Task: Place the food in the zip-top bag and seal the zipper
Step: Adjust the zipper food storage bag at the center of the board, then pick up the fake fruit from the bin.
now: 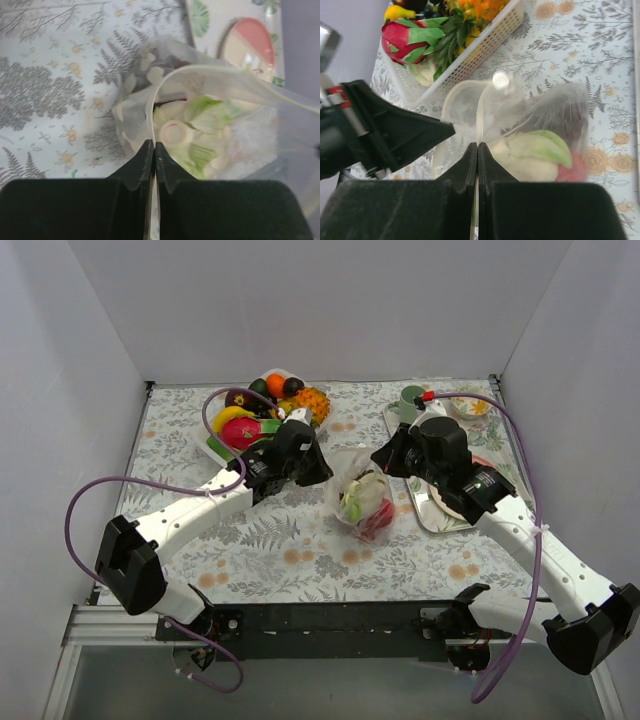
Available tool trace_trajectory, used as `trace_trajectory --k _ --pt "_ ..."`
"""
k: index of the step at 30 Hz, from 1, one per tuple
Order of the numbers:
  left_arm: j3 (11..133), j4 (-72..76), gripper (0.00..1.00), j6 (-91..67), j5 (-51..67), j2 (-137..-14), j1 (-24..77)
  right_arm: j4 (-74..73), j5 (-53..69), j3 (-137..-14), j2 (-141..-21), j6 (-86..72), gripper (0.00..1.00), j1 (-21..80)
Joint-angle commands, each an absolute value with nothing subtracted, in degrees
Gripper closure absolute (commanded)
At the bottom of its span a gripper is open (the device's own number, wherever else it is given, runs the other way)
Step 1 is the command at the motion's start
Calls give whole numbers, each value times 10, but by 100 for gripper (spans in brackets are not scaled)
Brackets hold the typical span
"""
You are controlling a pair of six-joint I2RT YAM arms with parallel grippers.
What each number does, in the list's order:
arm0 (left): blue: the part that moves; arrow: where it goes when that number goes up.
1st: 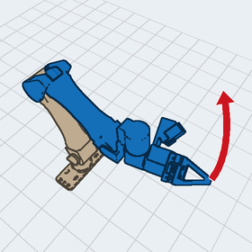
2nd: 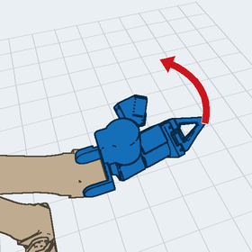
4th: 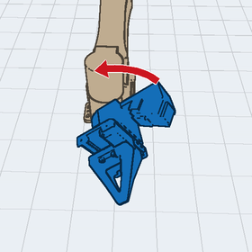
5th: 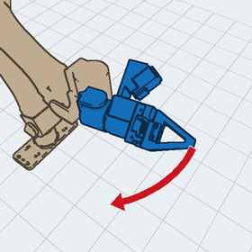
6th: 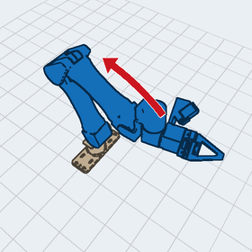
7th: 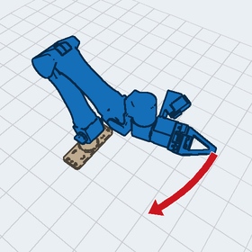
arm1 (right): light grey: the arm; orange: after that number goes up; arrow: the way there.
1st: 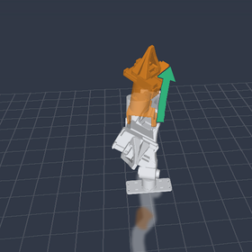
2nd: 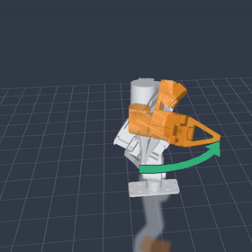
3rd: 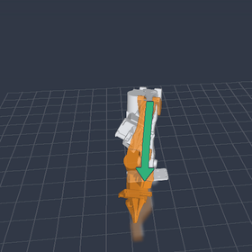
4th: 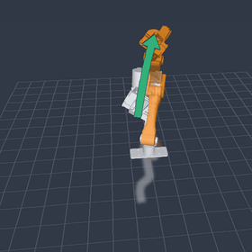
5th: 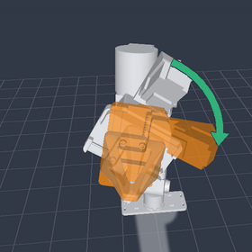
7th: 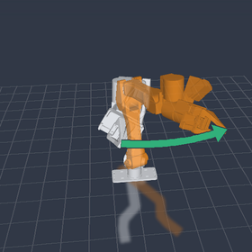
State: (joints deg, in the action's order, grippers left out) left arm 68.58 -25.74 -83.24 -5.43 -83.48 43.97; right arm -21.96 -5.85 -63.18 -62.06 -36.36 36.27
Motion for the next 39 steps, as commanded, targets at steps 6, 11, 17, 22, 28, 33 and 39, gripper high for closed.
trace_trajectory --k 6,11,17,22,28,33,39 --pt "781 -250 100 -821 -13 -827 478 -200 -28 -694 -606 -349 99 300" --pt "753 -265 99 -817 -58 -829 475 -199 15 -715 -621 -356 99 301" --pt "754 -259 87 -796 -78 -834 466 -196 10 -696 -613 -356 99 301" --pt "800 -275 54 -768 -99 -836 435 -193 15 -686 -613 -355 99 301" --pt "852 -279 42 -729 -93 -838 332 -190 30 -683 -615 -354 99 301" --pt "959 -299 34 -664 -152 -912 235 -188 44 -678 -613 -353 99 301" --pt "1062 -276 27 -567 -153 -1035 172 -185 58 -673 -613 -353 99 301"
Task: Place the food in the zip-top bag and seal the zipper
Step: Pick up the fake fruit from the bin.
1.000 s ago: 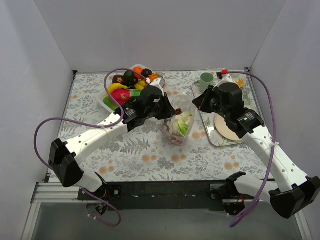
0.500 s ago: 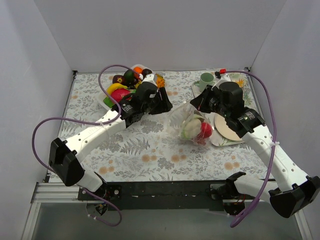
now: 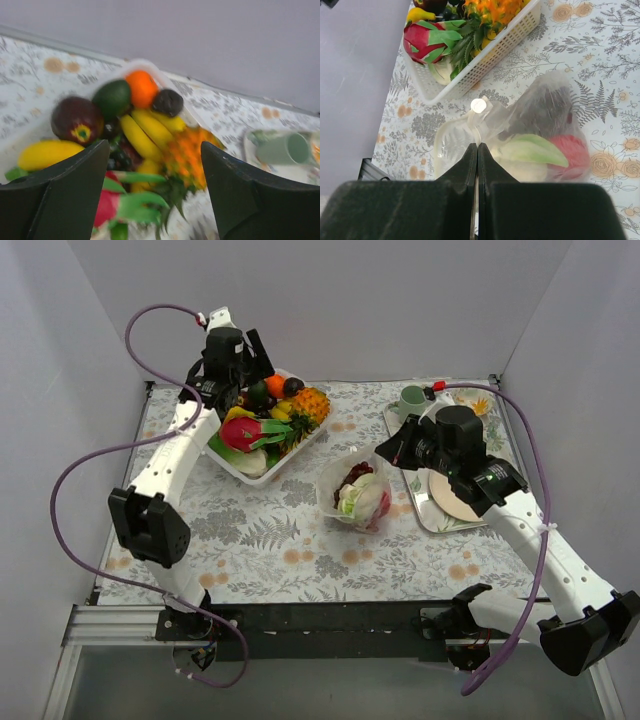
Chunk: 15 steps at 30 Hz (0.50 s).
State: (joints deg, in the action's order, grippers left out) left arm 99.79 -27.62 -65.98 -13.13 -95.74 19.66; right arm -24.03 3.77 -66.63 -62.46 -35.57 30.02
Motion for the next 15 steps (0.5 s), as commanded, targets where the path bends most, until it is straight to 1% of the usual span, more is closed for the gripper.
trace_trajectory --k 1,3,5,6,10,15 --pt "1063 -240 25 -549 -158 -1048 169 -185 61 -672 -615 -355 99 301" --pt "1079 -199 23 -512 -153 -1083 152 -183 68 -669 -616 -355 99 300" --pt "1097 -188 22 -498 -153 -1106 133 -185 67 -661 -615 -354 99 301" --pt "1123 -198 22 -497 -150 -1134 127 -185 66 -659 -614 -354 99 301" --pt "1183 -260 21 -501 -170 -1184 116 -185 58 -649 -612 -350 99 301" --pt "1178 -298 16 -512 -199 -1202 116 -178 66 -642 -619 -350 99 301"
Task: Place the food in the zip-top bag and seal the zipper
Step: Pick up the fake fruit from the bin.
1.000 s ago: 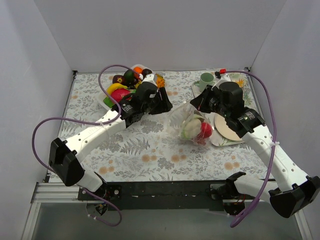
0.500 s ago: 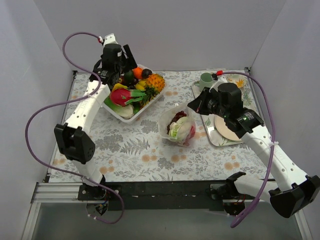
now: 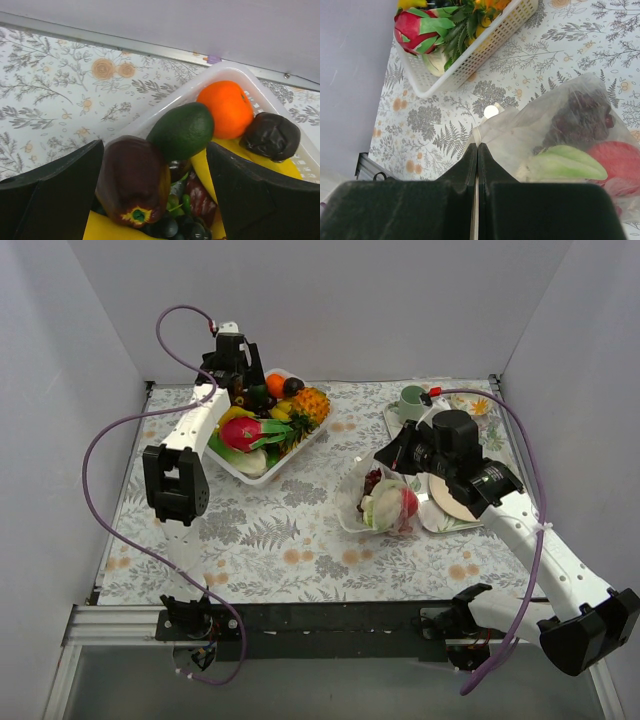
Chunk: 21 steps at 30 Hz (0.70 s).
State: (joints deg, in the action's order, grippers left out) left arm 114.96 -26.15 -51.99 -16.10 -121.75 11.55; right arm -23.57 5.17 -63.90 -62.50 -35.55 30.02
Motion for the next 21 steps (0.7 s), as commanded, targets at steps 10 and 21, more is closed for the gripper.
trace_trajectory --k 10,21 --pt "1129 -313 12 -526 -213 -1193 116 -168 74 -632 -625 -357 99 300" --pt "1108 -326 23 -554 -189 -1186 119 -163 79 -624 -622 -362 99 301"
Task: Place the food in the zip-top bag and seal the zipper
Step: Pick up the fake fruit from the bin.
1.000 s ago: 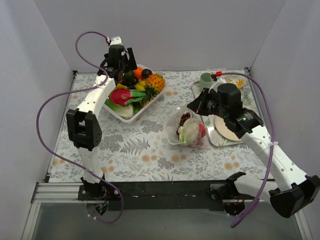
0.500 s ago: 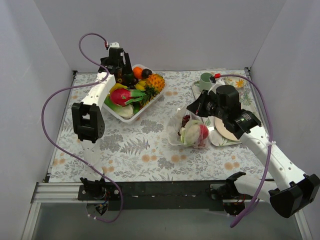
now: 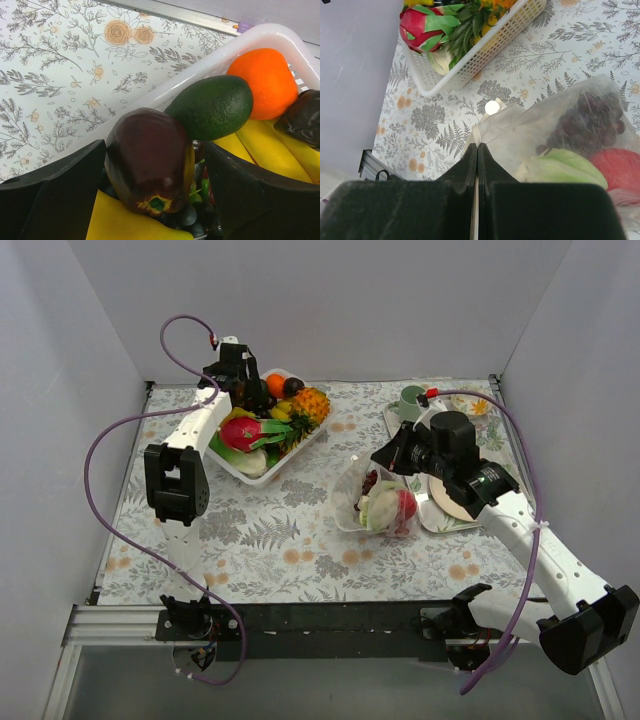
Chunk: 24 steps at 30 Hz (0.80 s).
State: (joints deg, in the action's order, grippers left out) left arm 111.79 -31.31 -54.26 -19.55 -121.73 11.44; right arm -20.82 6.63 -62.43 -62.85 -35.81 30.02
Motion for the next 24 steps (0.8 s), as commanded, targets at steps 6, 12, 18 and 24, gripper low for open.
trace_trajectory --k 6,12,18,24 --pt "1109 -344 18 -550 -216 -1195 121 -162 83 -621 -620 -366 99 301" --pt "1107 -346 17 -548 -228 -1198 124 -162 86 -620 -615 -368 99 301" --pt "1113 -345 26 -543 -233 -1201 126 -162 88 -618 -611 -371 99 301" --pt "1112 -340 50 -542 -227 -1196 126 -164 87 -618 -606 -373 99 301"
